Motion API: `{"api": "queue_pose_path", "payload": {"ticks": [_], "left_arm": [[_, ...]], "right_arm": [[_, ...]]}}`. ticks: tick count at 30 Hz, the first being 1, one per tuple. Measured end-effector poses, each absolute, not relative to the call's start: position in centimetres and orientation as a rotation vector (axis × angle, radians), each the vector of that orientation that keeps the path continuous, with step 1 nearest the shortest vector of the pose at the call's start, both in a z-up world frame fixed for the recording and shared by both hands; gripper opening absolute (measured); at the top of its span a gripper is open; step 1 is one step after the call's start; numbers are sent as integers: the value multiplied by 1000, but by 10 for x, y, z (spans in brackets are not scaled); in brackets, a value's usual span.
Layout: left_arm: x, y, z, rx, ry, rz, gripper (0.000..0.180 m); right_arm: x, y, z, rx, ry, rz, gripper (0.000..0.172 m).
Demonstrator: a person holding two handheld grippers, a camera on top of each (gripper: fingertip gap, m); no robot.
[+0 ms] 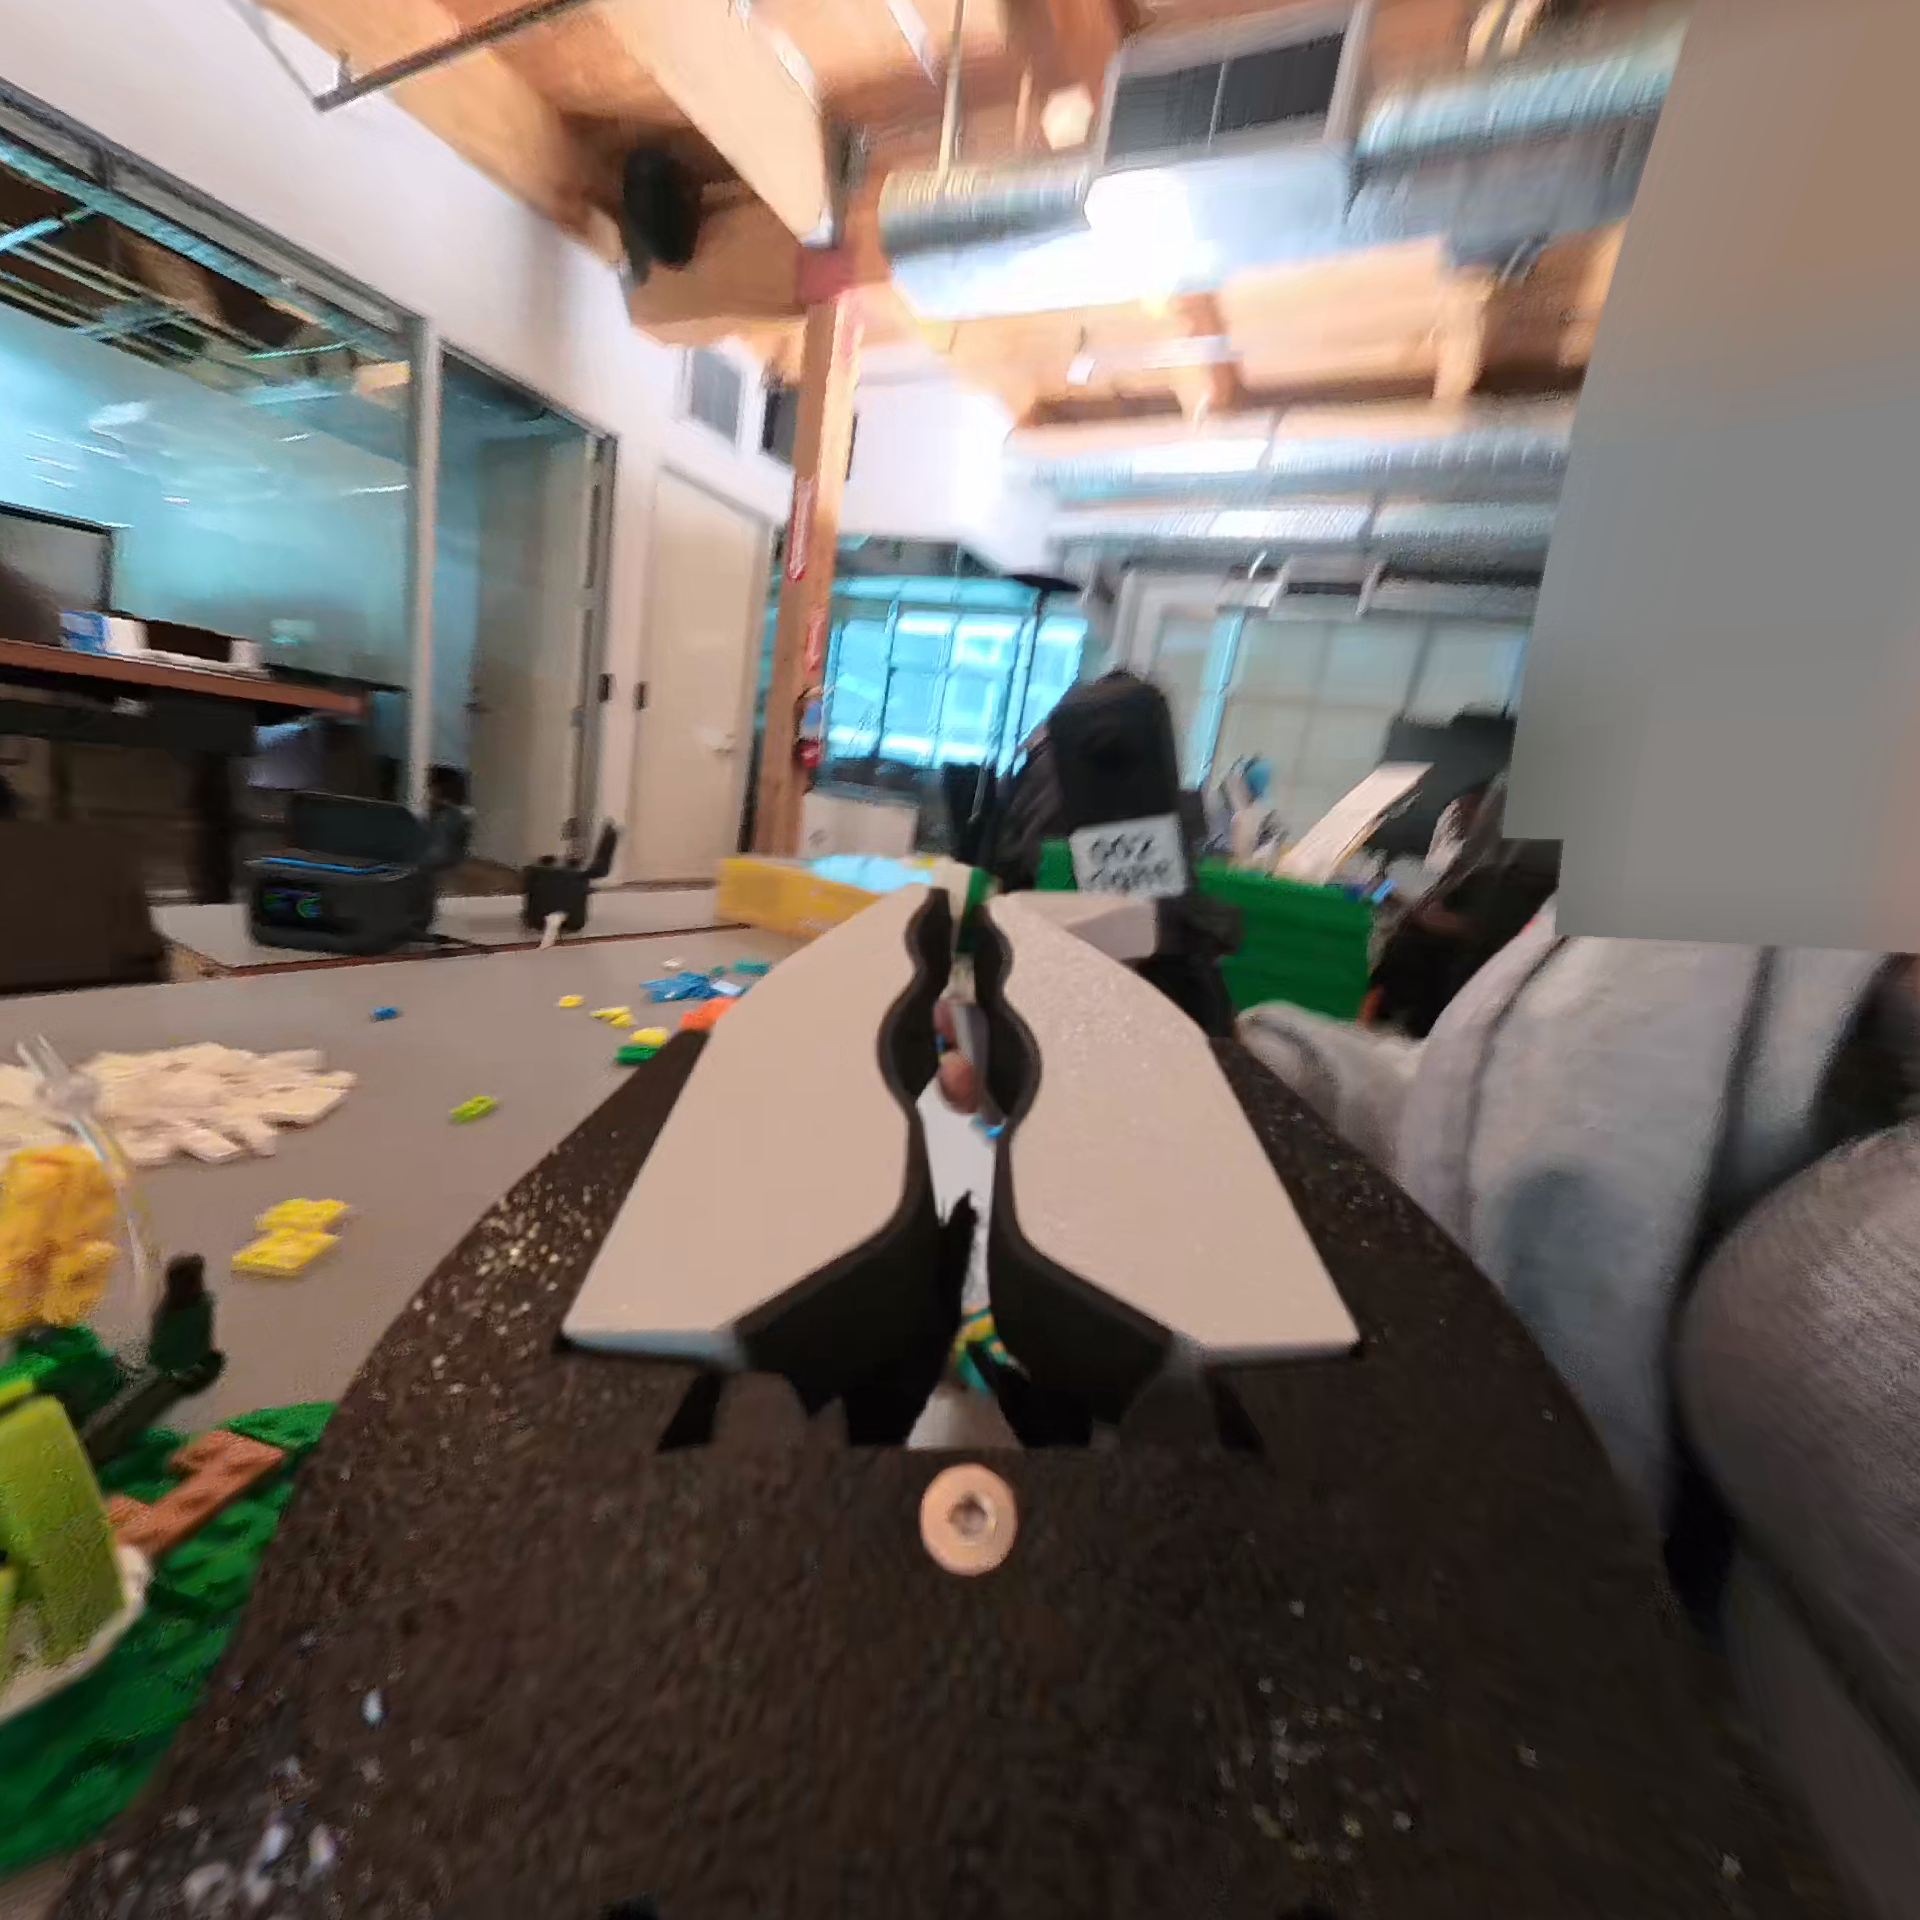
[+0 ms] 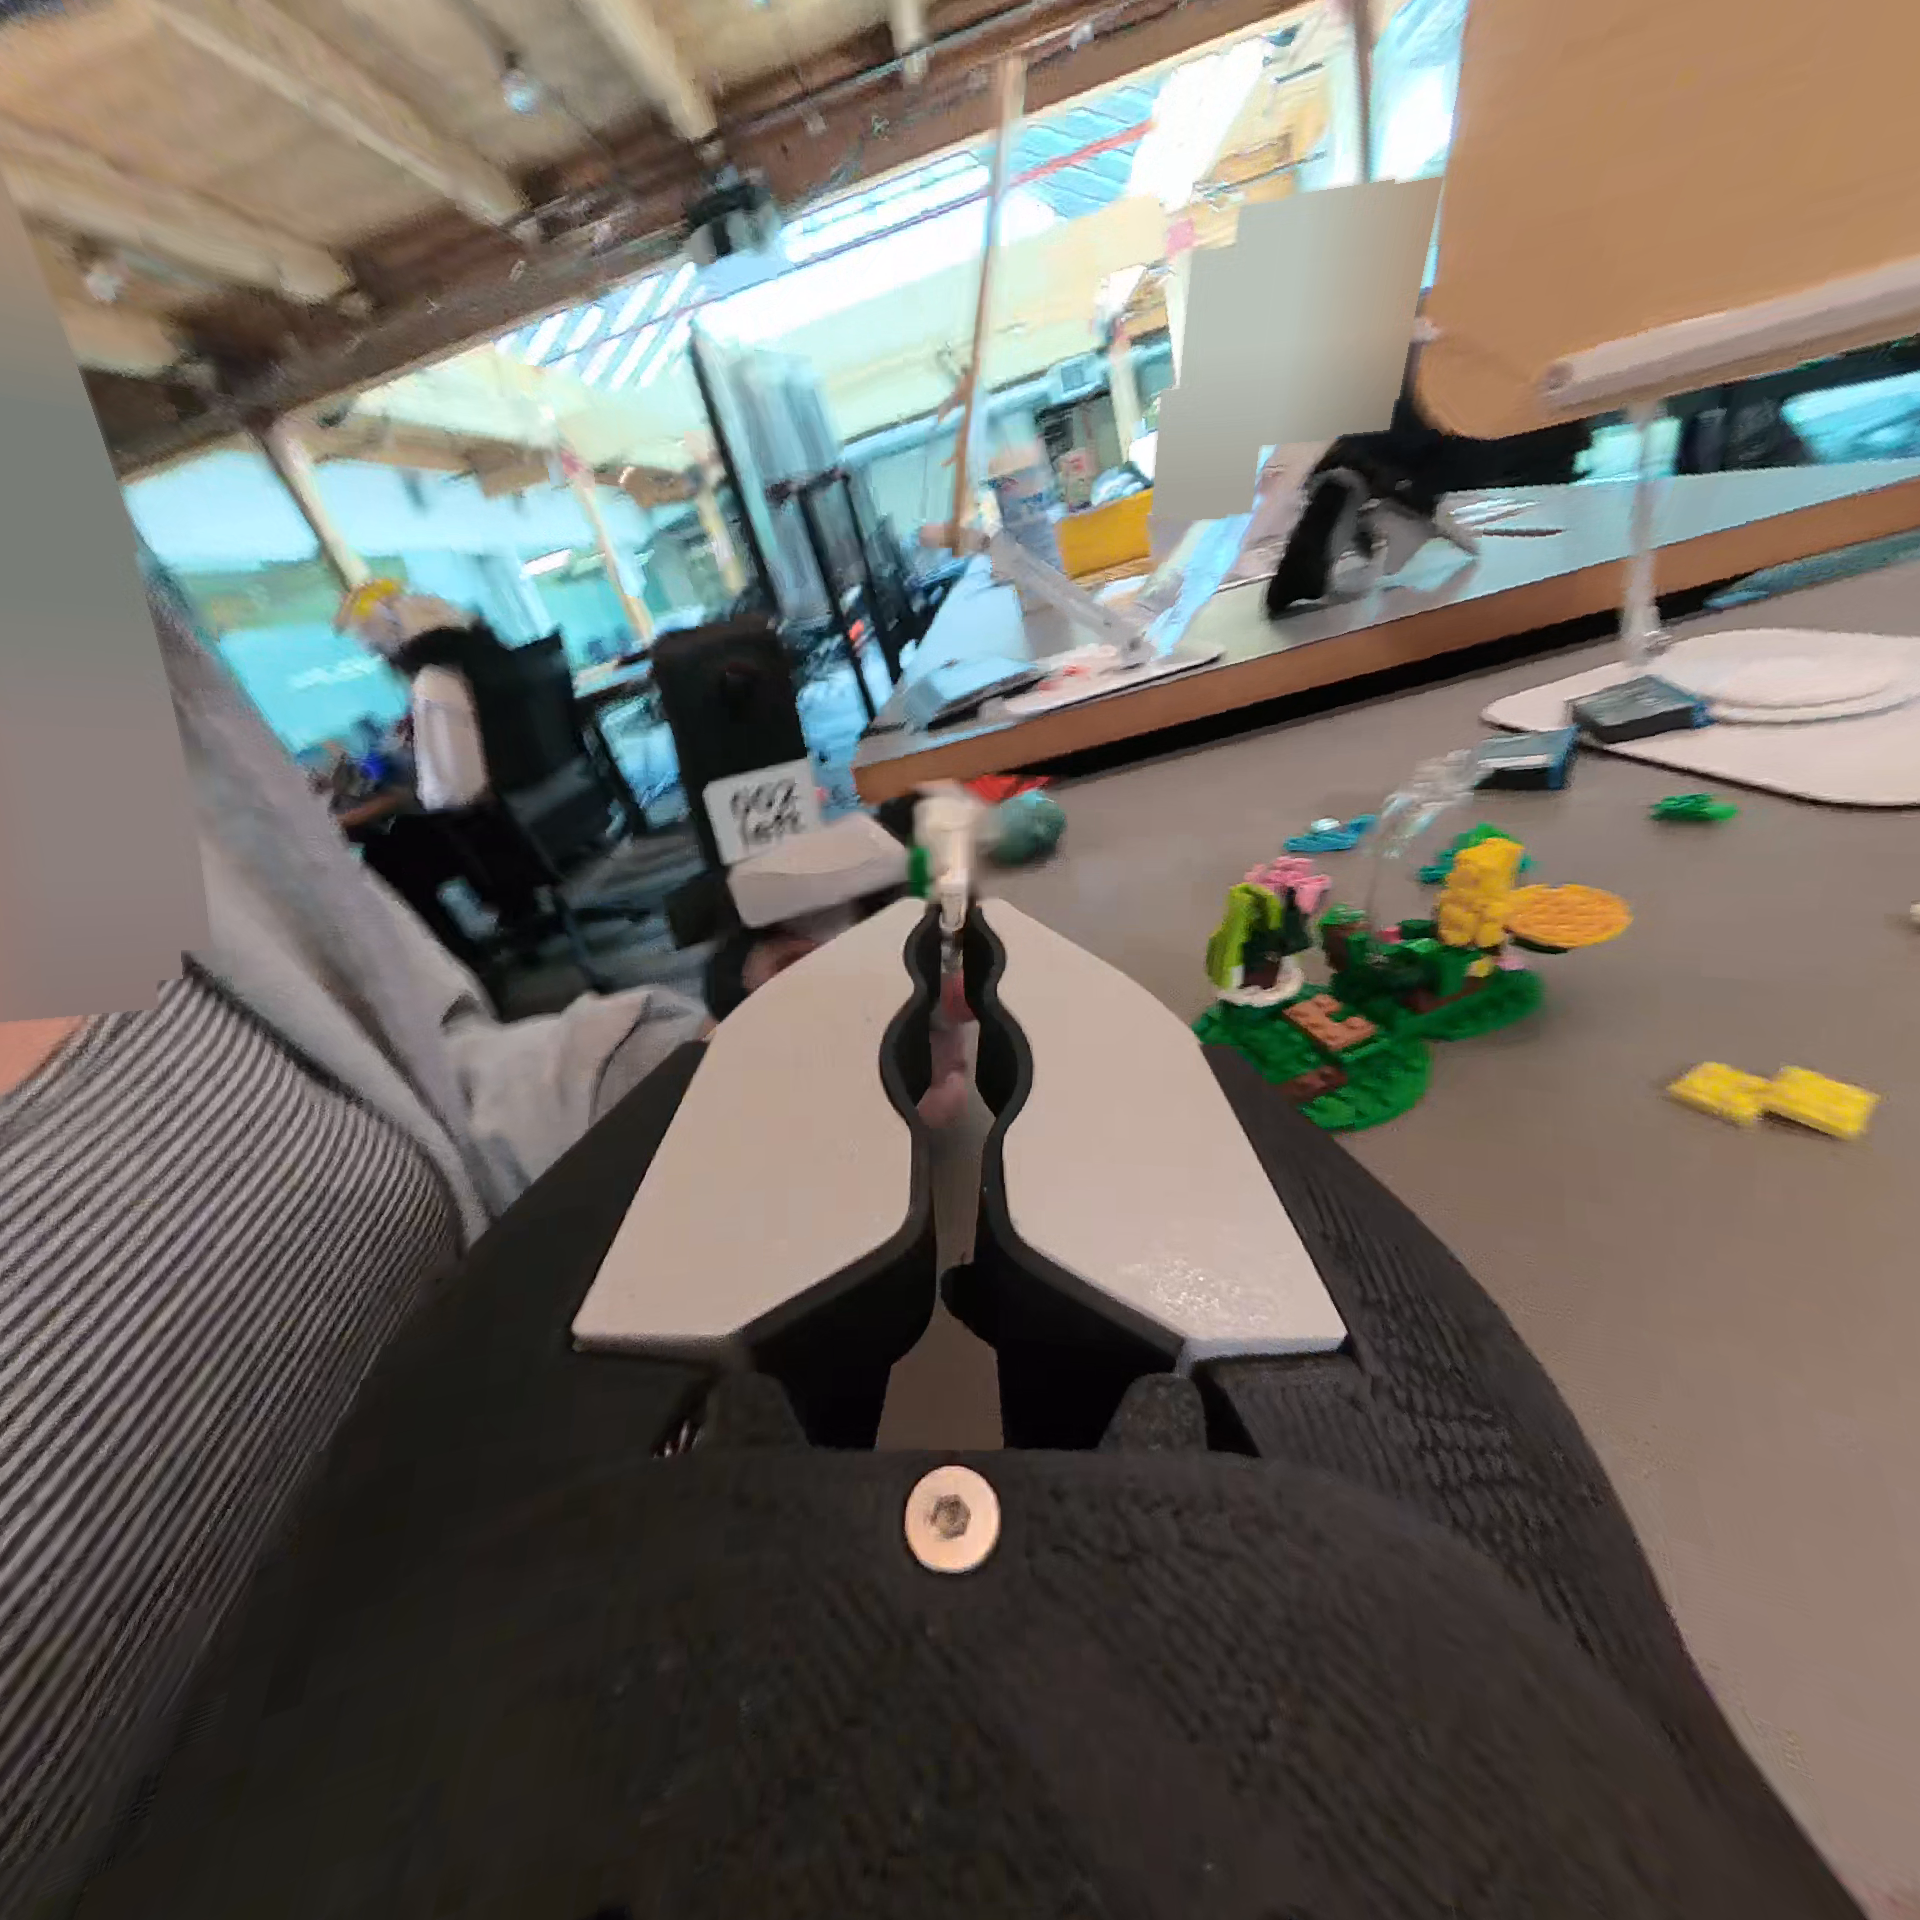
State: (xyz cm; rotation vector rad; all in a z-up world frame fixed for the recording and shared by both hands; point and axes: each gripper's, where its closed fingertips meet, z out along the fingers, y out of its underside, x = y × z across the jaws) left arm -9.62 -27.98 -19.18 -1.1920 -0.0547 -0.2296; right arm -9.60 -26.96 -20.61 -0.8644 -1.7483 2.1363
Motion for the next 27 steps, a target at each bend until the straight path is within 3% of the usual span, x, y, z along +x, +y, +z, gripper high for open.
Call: {"api": "queue_pose_path", "payload": {"ticks": [3,10,17,27], "left_arm": [[-107,-287,-190,-1147,-111,-322,3],[-109,-278,-199,-1230,-115,-170,4],[-119,-275,-214,-1407,-50,232,4],[-114,-268,-221,-1472,139,639,4]], "right_arm": [[-102,-249,-197,-926,-1641,2219,2],[-105,-251,-205,-837,-1704,1982,3],[-122,-230,-240,-816,-1876,1429,3],[-136,-207,-254,-802,-1822,1195,3]]}}
